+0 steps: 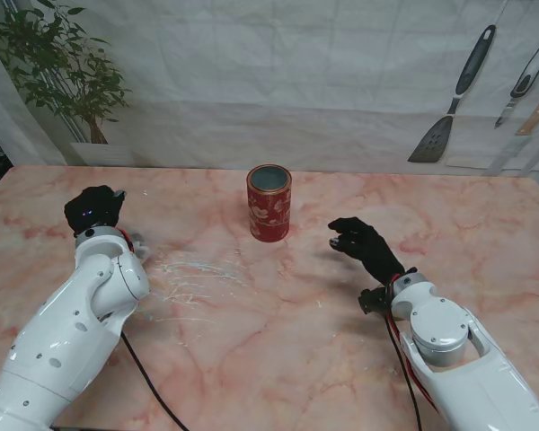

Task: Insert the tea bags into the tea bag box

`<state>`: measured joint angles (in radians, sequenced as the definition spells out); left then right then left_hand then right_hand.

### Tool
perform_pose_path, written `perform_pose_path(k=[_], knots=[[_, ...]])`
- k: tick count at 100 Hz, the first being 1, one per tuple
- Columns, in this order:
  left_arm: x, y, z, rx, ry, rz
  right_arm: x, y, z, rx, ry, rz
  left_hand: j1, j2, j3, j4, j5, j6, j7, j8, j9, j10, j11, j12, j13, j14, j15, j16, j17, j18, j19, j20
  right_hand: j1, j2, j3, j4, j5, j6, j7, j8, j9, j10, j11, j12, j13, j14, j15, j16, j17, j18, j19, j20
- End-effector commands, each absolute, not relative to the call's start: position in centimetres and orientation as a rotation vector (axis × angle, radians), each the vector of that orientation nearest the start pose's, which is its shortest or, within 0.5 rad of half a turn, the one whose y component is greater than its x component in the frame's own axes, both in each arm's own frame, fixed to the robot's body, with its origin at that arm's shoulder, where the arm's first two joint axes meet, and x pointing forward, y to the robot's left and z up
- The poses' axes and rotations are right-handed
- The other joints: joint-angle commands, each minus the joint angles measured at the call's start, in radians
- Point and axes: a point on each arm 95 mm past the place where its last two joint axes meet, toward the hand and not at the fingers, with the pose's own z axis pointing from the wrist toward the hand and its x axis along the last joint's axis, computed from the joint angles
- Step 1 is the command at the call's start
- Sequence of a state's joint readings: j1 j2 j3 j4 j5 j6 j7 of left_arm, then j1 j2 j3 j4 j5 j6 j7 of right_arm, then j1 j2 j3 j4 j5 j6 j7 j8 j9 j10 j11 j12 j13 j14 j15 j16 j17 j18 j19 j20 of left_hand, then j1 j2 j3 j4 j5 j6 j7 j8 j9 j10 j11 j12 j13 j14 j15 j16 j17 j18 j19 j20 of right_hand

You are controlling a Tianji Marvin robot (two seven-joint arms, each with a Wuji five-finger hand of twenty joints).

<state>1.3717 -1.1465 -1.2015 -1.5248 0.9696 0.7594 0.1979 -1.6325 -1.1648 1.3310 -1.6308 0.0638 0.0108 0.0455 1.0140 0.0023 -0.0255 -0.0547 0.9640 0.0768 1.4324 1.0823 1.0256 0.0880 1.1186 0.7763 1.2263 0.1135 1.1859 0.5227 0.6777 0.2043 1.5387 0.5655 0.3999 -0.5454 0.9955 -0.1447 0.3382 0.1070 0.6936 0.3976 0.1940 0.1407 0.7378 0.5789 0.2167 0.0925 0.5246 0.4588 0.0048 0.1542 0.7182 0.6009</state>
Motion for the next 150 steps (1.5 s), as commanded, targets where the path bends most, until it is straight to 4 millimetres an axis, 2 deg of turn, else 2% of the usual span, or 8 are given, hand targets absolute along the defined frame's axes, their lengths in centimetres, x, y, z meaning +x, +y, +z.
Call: perform_pose_path(k=[1, 21, 37, 73, 92, 105, 127, 150], knots=[[45.9, 7.3, -26.1, -1.349, 0.764, -0.942, 39.4, -1.3, -32.5, -2.25, -0.712, -2.08, 0.06, 0.082, 0.011, 0.025, 0.0, -0.011, 0.047, 0.013, -0.025, -0.157, 0.005, -0.01, -0.004, -0.026, -0.029, 0.007, -0.001, -0.043, -0.008, -0.015, -0.035, 0.022, -0.016, 0.027, -0.014, -0.003, 0.001, 0.014, -0.038, -0.003, 0.009, 0.005, -0.014, -0.007, 0.02, 0.01, -0.009, -0.04, 0.006, 0.016], [46.6, 8.6, -27.5, -1.307, 0.831, -0.848, 39.4, -1.2, -32.6, -2.237, -0.711, -2.066, 0.037, 0.109, 0.004, 0.021, -0.031, -0.037, 0.039, 0.006, -0.051, -0.182, -0.005, -0.017, -0.027, -0.052, -0.061, 0.01, -0.012, -0.061, -0.036, -0.027, -0.035, 0.032, -0.022, 0.028, -0.017, -0.002, -0.001, 0.014, -0.038, -0.001, 0.007, 0.005, -0.003, -0.006, 0.038, 0.018, -0.01, -0.042, 0.007, 0.016], [46.6, 8.9, -28.6, -1.343, 0.86, -0.818, 39.4, -1.2, -32.6, -2.236, -0.716, -2.061, 0.012, 0.106, 0.0, 0.019, -0.051, -0.041, -0.022, -0.038, -0.084, -0.155, -0.04, -0.031, -0.071, -0.02, -0.109, 0.024, -0.056, -0.032, -0.077, -0.03, -0.035, 0.035, -0.026, 0.029, -0.019, -0.002, -0.003, 0.014, -0.038, 0.0, 0.004, 0.004, -0.004, -0.005, 0.047, 0.021, -0.01, -0.039, 0.007, 0.016], [45.8, 8.7, -29.1, -1.378, 0.997, -0.769, 39.4, -1.3, -32.6, -2.232, -0.732, -2.05, -0.182, 0.053, -0.007, 0.012, -0.309, 0.15, -0.516, -0.217, -0.372, 0.093, -0.377, -0.13, -0.456, 0.208, -0.462, 0.066, -0.337, 0.165, -0.354, 0.014, -0.031, 0.022, -0.023, 0.03, -0.025, -0.003, -0.006, 0.016, -0.038, 0.006, 0.011, 0.012, 0.008, -0.002, 0.087, 0.04, -0.008, -0.041, 0.013, 0.019], [45.2, 8.4, -28.2, -1.421, 1.03, -0.788, 39.4, -1.4, -32.7, -2.235, -0.736, -2.037, -0.299, 0.044, -0.005, 0.021, -0.398, 0.232, -0.917, -0.372, -0.541, 0.209, -0.623, -0.264, -0.73, 0.311, -0.688, 0.006, -0.515, 0.287, -0.561, -0.044, -0.03, 0.02, -0.021, 0.029, -0.028, -0.001, -0.008, 0.015, -0.039, 0.009, 0.013, 0.017, 0.006, -0.002, 0.103, 0.046, -0.01, -0.04, 0.017, 0.02], [44.6, 8.4, -27.3, -1.384, 1.055, -0.803, 39.4, -1.4, -32.8, -2.233, -0.739, -2.031, -0.351, 0.044, -0.004, 0.028, -0.426, 0.252, -1.154, -0.492, -0.619, 0.248, -0.763, -0.376, -0.843, 0.349, -0.799, -0.063, -0.589, 0.33, -0.696, -0.117, -0.03, 0.021, -0.021, 0.028, -0.03, -0.001, -0.01, 0.015, -0.039, 0.009, 0.013, 0.018, 0.006, -0.004, 0.104, 0.046, -0.011, -0.04, 0.017, 0.02], [43.7, 8.1, -26.0, -1.339, 1.058, -0.866, 39.4, -1.4, -32.8, -2.228, -0.748, -2.023, -0.411, 0.073, -0.005, 0.033, -0.503, 0.226, -1.328, -0.596, -0.7, 0.241, -0.865, -0.467, -0.977, 0.322, -0.914, -0.163, -0.647, 0.35, -0.915, -0.24, -0.03, 0.021, -0.023, 0.028, -0.033, 0.0, -0.013, 0.015, -0.04, 0.009, 0.009, 0.017, 0.006, -0.003, 0.108, 0.047, -0.011, -0.041, 0.017, 0.02], [42.2, 6.4, -25.3, -1.303, 0.932, -1.155, 39.4, -1.4, -32.9, -2.226, -0.754, -2.019, -0.452, 0.088, -0.007, 0.035, -0.53, 0.17, -1.328, -0.614, -0.696, 0.197, -0.875, -0.491, -0.984, 0.269, -0.928, -0.185, -0.65, 0.306, -0.956, -0.265, -0.024, 0.012, -0.021, 0.029, -0.036, 0.0, -0.014, 0.015, -0.039, 0.009, 0.003, 0.016, 0.003, -0.003, 0.108, 0.046, -0.012, -0.04, 0.017, 0.02]])
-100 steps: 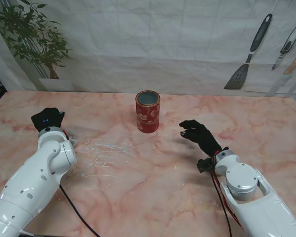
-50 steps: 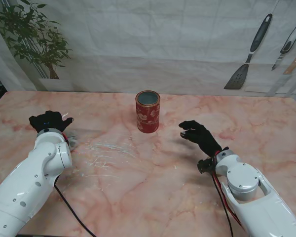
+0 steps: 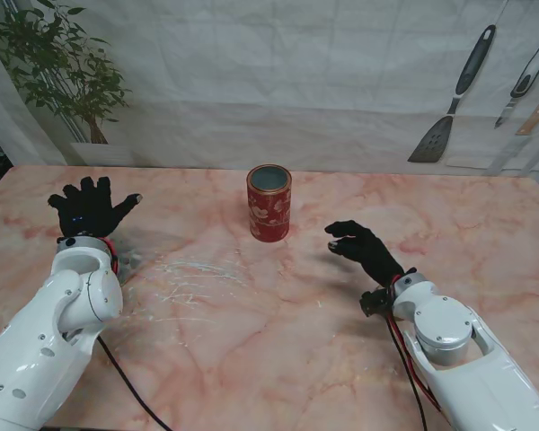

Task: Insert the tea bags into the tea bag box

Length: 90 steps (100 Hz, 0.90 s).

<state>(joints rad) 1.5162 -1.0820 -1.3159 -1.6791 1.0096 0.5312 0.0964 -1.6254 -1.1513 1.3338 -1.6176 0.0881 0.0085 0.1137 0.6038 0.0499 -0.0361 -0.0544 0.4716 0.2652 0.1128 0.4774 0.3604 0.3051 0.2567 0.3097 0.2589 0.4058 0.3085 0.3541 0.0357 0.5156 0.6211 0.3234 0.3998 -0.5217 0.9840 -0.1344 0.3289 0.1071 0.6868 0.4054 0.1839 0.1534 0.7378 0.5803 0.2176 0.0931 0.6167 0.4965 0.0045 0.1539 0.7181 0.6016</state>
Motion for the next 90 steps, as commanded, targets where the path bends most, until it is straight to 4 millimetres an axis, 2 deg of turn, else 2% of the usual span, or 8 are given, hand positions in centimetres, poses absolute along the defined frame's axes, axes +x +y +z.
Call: perform_pose_path(k=[1, 14, 32, 46, 69, 90], knots=[[42.1, 6.3, -25.3, -1.302, 0.925, -1.172, 39.4, -1.5, -32.9, -2.226, -0.755, -2.019, -0.043, 0.039, 0.004, 0.035, -0.037, -0.02, -0.007, -0.009, -0.029, -0.022, -0.012, -0.024, -0.013, -0.024, -0.049, -0.016, -0.003, -0.005, -0.036, -0.022, -0.024, -0.013, -0.008, 0.019, -0.027, 0.0, -0.007, 0.008, -0.029, -0.004, 0.003, 0.014, 0.002, -0.004, 0.016, 0.008, -0.012, -0.041, 0.017, 0.019], [40.6, 4.5, -25.2, -1.302, 0.846, -1.36, 39.4, -1.5, -32.9, -2.227, -0.764, -2.02, -0.054, 0.028, 0.007, 0.04, -0.032, -0.037, 0.008, -0.007, -0.013, -0.036, -0.006, -0.024, 0.003, -0.029, -0.043, -0.014, 0.016, 0.002, -0.016, -0.012, -0.022, -0.022, -0.002, 0.018, -0.028, 0.0, -0.008, 0.008, -0.029, -0.004, -0.001, 0.013, 0.001, -0.004, 0.015, 0.007, -0.012, -0.041, 0.016, 0.019], [38.6, 2.5, -25.1, -1.269, 0.802, -1.52, 39.4, -1.7, -32.9, -2.233, -0.777, -2.025, -0.055, 0.019, 0.011, 0.041, -0.028, -0.036, 0.016, -0.008, 0.003, -0.041, -0.002, -0.023, 0.017, -0.029, -0.04, -0.012, 0.027, 0.011, -0.001, -0.004, -0.022, -0.025, 0.001, 0.016, -0.031, 0.0, -0.009, 0.008, -0.029, -0.004, -0.004, 0.012, -0.002, -0.005, 0.013, 0.006, -0.014, -0.041, 0.014, 0.018], [37.6, 0.5, -25.9, -1.293, 0.776, -1.652, 39.3, -1.9, -33.1, -2.243, -0.784, -2.02, -0.048, 0.011, 0.012, 0.042, -0.022, -0.03, 0.019, -0.01, 0.014, -0.043, 0.003, -0.02, 0.024, -0.029, -0.036, -0.01, 0.034, 0.008, 0.007, 0.0, -0.015, -0.042, 0.011, 0.016, -0.035, 0.001, -0.012, 0.008, -0.029, -0.004, -0.008, 0.011, -0.006, -0.006, 0.008, 0.004, -0.014, -0.04, 0.011, 0.018], [36.7, -1.7, -27.7, -1.247, 0.85, -1.701, 39.0, -2.5, -33.5, -2.269, -0.806, -2.006, -0.043, 0.01, 0.012, 0.041, -0.018, -0.03, 0.023, -0.011, 0.03, -0.051, 0.013, -0.017, 0.043, -0.036, -0.028, -0.006, 0.04, 0.007, 0.02, 0.007, -0.015, -0.044, 0.017, 0.013, -0.039, 0.004, -0.016, 0.006, -0.029, -0.007, -0.012, 0.01, -0.009, -0.01, -0.006, -0.003, -0.018, -0.045, 0.004, 0.016], [36.4, -2.0, -30.1, -1.296, 0.924, -1.703, 38.5, -2.9, -33.6, -2.295, -0.851, -2.001, -0.043, 0.01, 0.011, 0.041, -0.021, -0.029, 0.022, -0.013, 0.028, -0.051, 0.014, -0.017, 0.041, -0.034, -0.028, -0.006, 0.038, 0.008, 0.022, 0.009, -0.018, -0.042, 0.017, 0.012, -0.043, 0.006, -0.018, 0.005, -0.028, -0.013, -0.012, 0.012, -0.01, -0.013, -0.013, -0.006, -0.017, -0.051, -0.005, 0.013]])
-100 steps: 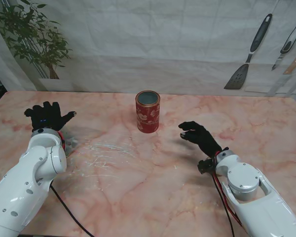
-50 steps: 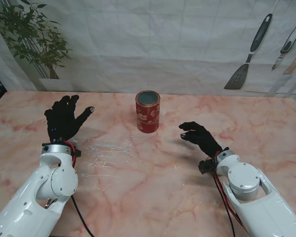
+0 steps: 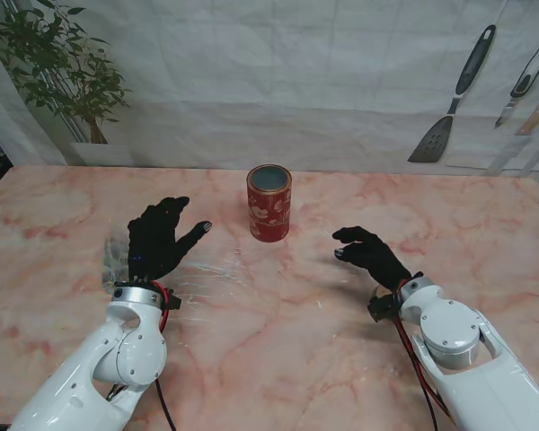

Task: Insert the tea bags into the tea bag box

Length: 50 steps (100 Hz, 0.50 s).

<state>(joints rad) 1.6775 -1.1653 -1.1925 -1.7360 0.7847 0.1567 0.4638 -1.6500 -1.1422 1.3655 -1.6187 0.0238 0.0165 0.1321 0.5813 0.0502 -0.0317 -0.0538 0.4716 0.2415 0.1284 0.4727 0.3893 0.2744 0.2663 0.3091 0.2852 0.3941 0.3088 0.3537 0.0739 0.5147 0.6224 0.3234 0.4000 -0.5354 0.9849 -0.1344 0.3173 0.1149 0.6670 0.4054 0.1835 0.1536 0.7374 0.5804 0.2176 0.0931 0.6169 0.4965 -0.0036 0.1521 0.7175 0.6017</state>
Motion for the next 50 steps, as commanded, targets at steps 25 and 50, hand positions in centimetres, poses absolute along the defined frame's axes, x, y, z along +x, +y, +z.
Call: perform_pose_path(k=[25, 50], knots=[[36.2, -1.8, -30.9, -1.32, 0.94, -1.696, 37.5, -3.6, -33.7, -2.369, -0.93, -2.022, -0.016, 0.009, 0.008, 0.041, -0.022, -0.004, 0.008, -0.008, 0.0, -0.022, 0.008, -0.015, 0.019, -0.026, -0.024, -0.003, 0.002, 0.003, 0.025, 0.012, -0.025, -0.021, 0.013, 0.012, -0.034, -0.001, 0.002, 0.004, -0.025, -0.023, 0.002, 0.02, -0.009, -0.017, -0.021, -0.01, -0.009, -0.063, -0.021, 0.008], [36.1, -1.7, -31.0, -1.33, 0.926, -1.7, 35.8, -4.7, -34.3, -2.508, -1.031, -2.037, -0.011, 0.008, 0.008, 0.041, -0.019, -0.005, 0.01, -0.008, 0.002, -0.023, 0.012, -0.014, 0.024, -0.028, -0.019, 0.0, 0.003, -0.001, 0.033, 0.016, -0.031, -0.012, 0.005, 0.014, -0.035, -0.002, 0.002, 0.001, -0.024, -0.044, 0.021, 0.02, -0.001, -0.036, -0.075, -0.038, -0.007, -0.101, -0.08, -0.015]])
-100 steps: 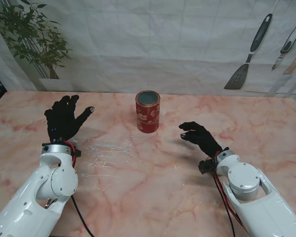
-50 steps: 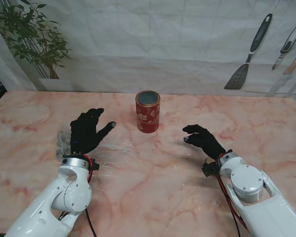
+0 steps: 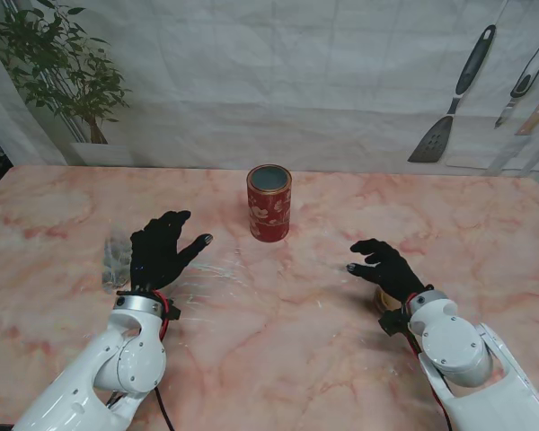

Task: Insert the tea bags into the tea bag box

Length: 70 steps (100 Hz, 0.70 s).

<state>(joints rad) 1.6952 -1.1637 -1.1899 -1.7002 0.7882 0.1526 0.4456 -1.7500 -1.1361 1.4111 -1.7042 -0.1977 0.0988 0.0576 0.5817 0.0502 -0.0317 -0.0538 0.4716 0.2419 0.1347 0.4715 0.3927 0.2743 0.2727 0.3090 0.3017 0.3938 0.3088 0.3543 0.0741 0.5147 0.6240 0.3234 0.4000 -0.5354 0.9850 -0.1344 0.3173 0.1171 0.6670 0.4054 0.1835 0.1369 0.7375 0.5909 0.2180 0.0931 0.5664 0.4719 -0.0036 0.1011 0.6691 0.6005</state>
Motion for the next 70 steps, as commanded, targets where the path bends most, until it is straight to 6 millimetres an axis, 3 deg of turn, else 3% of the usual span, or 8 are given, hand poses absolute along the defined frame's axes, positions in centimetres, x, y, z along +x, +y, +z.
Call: perform_pose_path(k=[1, 33, 70], knots=[[36.1, -1.7, -31.0, -1.33, 0.926, -1.7, 35.7, -4.7, -34.3, -2.516, -1.036, -2.038, -0.011, 0.008, 0.008, 0.041, -0.019, -0.005, 0.003, -0.007, -0.001, -0.023, 0.006, -0.014, 0.007, -0.029, -0.019, -0.001, 0.002, -0.002, 0.031, 0.016, -0.031, -0.011, 0.004, 0.014, -0.035, -0.005, 0.002, 0.001, -0.025, -0.028, 0.025, 0.01, 0.001, -0.038, -0.032, -0.017, -0.006, -0.051, -0.037, -0.015], [36.2, -1.9, -31.1, -1.341, 0.92, -1.708, 33.6, -6.2, -34.8, -2.662, -1.197, -2.013, -0.008, 0.005, 0.007, 0.04, -0.014, -0.004, 0.007, -0.005, 0.006, -0.024, 0.012, -0.012, 0.018, -0.03, -0.012, 0.002, 0.008, -0.011, 0.04, 0.02, -0.05, 0.006, -0.01, 0.016, -0.037, -0.028, -0.002, -0.005, -0.011, -0.076, 0.02, -0.017, 0.034, -0.087, -0.146, -0.079, 0.01, -0.091, -0.108, -0.032], [36.2, -1.9, -31.0, -1.355, 0.904, -1.711, 32.9, -7.5, -36.1, -2.716, -1.232, -1.94, -0.002, 0.004, 0.007, 0.04, -0.002, 0.0, 0.015, 0.0, 0.019, -0.025, 0.025, -0.003, 0.028, -0.034, -0.004, 0.007, 0.014, -0.023, 0.055, 0.028, -0.073, 0.027, -0.022, 0.017, -0.009, -0.041, -0.009, -0.014, 0.033, -0.089, -0.068, -0.084, 0.057, -0.131, -0.264, -0.159, 0.002, -0.133, -0.164, -0.043]])
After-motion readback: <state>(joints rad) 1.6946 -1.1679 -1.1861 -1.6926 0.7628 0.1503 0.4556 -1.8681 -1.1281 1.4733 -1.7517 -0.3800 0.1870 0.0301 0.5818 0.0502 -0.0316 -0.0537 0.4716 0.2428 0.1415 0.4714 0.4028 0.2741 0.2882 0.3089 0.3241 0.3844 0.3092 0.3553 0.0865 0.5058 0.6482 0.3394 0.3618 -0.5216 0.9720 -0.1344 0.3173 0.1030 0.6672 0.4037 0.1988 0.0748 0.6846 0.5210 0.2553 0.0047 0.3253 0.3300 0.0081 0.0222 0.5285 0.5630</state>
